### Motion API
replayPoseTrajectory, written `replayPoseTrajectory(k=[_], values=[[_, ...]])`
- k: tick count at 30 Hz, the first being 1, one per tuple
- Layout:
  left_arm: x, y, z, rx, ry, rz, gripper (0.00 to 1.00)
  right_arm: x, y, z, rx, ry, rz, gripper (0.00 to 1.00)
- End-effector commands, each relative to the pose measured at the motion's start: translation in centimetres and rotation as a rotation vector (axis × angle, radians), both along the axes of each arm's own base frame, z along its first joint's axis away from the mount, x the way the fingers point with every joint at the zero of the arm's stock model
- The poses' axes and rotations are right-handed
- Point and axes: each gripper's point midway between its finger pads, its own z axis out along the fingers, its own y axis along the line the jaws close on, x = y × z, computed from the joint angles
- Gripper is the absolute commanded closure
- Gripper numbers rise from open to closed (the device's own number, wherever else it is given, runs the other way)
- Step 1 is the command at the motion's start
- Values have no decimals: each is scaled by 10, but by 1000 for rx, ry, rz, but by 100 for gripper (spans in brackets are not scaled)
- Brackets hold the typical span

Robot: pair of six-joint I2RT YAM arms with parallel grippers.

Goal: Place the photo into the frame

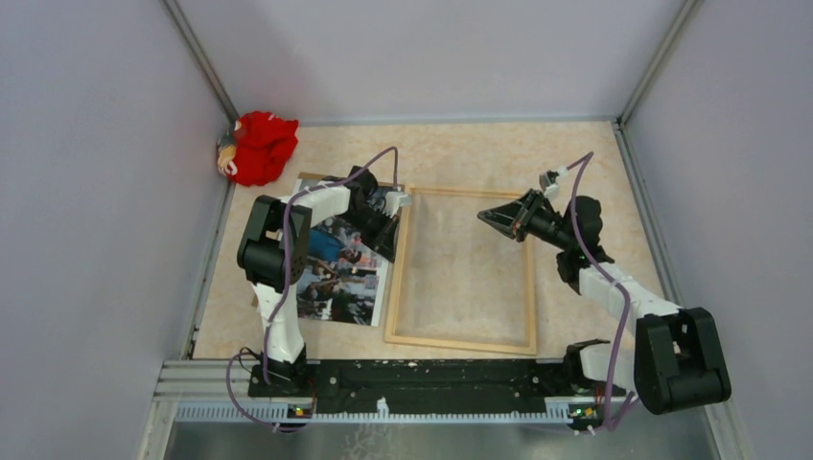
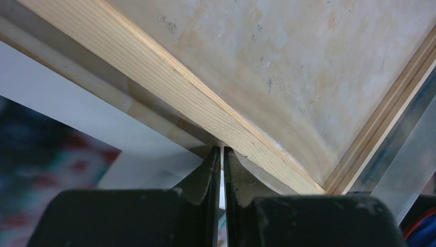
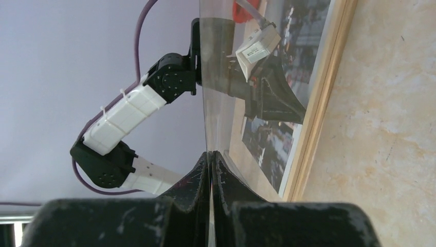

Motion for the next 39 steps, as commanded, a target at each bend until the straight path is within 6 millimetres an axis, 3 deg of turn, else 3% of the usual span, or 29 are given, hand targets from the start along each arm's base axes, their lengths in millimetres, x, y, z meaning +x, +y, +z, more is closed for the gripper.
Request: replayPoseTrajectory(k=[1,14,24,39], values=[[4,0,7,-3,-30,-7,88,-1,-2,7,22,-47,-8,100],[4,0,8,-2,-30,-5,89,-2,-6,-25,-114,-16,3,100],[4,0,7,-2,-31,-7,90,5,-46,-60,-425,26,-18,100],[5,-1,6,-7,-25,-5,90,-5,-44,-110,-412,134,23,100]])
